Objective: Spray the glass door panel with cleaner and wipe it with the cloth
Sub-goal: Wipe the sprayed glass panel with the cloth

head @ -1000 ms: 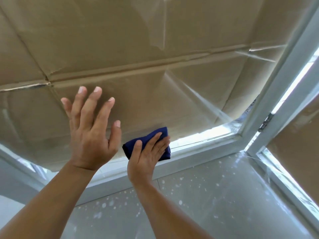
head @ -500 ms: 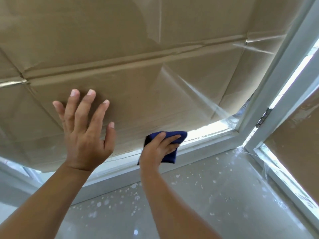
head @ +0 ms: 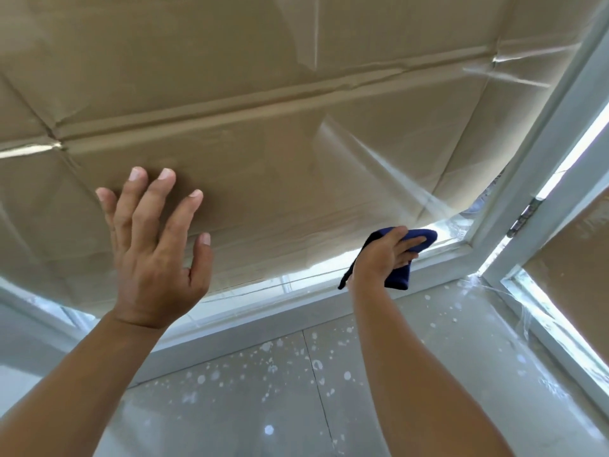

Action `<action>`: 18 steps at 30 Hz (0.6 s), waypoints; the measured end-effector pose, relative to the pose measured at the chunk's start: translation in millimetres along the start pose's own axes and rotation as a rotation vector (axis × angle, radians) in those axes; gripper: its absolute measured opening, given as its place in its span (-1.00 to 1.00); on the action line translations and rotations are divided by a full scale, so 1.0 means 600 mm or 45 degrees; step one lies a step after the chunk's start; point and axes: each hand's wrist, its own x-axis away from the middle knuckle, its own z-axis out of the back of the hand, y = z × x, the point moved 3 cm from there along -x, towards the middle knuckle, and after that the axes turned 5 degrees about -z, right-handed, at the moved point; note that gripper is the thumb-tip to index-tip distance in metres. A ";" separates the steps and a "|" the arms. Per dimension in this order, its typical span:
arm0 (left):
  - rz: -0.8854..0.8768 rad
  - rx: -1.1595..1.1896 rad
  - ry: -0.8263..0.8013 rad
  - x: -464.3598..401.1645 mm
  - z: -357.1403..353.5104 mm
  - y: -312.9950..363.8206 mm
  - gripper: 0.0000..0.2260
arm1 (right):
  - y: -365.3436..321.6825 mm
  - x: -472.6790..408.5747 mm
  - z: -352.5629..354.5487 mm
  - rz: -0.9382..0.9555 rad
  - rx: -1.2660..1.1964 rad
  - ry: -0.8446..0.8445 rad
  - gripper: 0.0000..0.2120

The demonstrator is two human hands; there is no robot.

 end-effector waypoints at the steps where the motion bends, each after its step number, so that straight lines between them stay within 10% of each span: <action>1: 0.006 0.001 -0.007 0.003 0.001 -0.002 -0.65 | 0.007 0.019 -0.006 0.002 -0.001 -0.017 -0.40; 12: 0.178 -0.022 -0.193 0.043 0.064 -0.039 -0.58 | 0.140 0.268 -0.065 -0.247 0.126 -0.494 -0.32; 18: 0.293 -0.078 -0.215 0.050 0.100 -0.056 -0.47 | 0.082 0.213 -0.064 -0.162 0.025 -0.323 -0.31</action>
